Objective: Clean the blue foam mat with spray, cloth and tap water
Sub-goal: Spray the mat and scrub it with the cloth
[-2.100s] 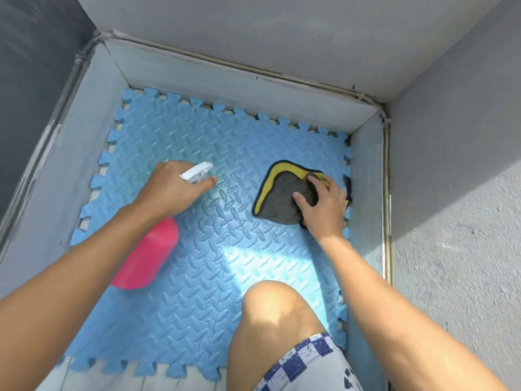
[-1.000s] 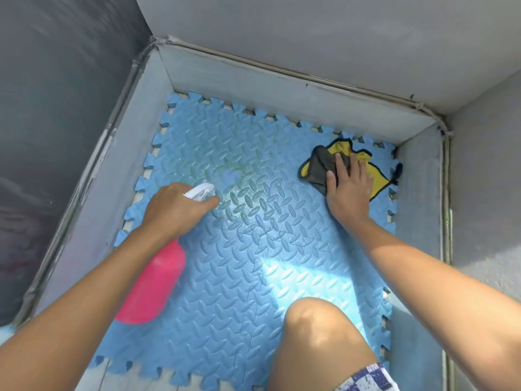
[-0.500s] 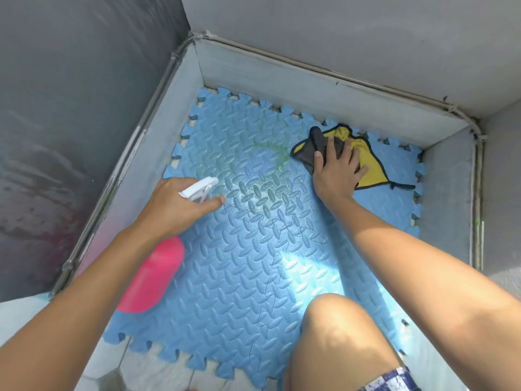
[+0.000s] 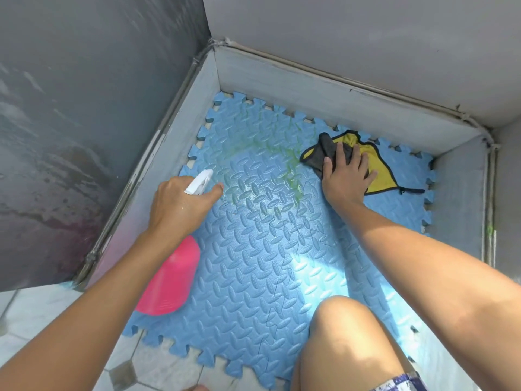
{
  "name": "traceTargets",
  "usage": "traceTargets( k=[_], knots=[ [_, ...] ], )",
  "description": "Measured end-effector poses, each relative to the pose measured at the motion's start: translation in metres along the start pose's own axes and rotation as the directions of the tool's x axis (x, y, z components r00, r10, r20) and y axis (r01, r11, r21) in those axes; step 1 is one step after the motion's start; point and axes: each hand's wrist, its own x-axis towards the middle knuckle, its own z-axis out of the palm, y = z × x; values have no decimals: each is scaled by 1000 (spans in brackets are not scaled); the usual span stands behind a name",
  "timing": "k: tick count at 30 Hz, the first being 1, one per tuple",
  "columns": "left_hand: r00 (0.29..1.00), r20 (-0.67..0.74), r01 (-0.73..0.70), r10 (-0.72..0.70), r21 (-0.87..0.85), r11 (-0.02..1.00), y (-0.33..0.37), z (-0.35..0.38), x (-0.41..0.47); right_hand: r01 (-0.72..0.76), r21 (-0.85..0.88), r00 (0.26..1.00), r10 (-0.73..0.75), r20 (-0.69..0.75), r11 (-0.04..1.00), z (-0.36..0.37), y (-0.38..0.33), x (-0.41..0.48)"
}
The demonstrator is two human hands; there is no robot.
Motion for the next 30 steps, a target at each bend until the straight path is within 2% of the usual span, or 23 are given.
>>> traceTargets(
  k=[2, 8, 14, 20, 25, 30],
  knots=[
    [996, -75, 54, -52, 23, 998, -1, -2, 2, -4, -9, 1000, 4, 2, 1000, 0, 0, 0],
    [998, -66, 10, -11, -19, 1000, 3, -2, 2, -2, -13, 1000, 2, -8, 1000, 0, -2, -1],
    [973, -229, -4, 9, 25, 1000, 24, -4, 7, 3, -18, 1000, -3, -9, 1000, 1, -1, 0],
    [984, -151, -95, 99, 38, 995, 32, 0, 15, 12, -14, 1000, -13, -29, 1000, 3, -1, 0],
    [972, 33, -235, 234, 34, 971, 37, 12, 18, 14, -14, 1000, -14, -24, 1000, 3, 0, 0],
    [980, -12, -197, 199, 105, 975, 46, 16, 13, 13, -10, 1000, -13, -23, 1000, 3, -1, 0]
  ],
)
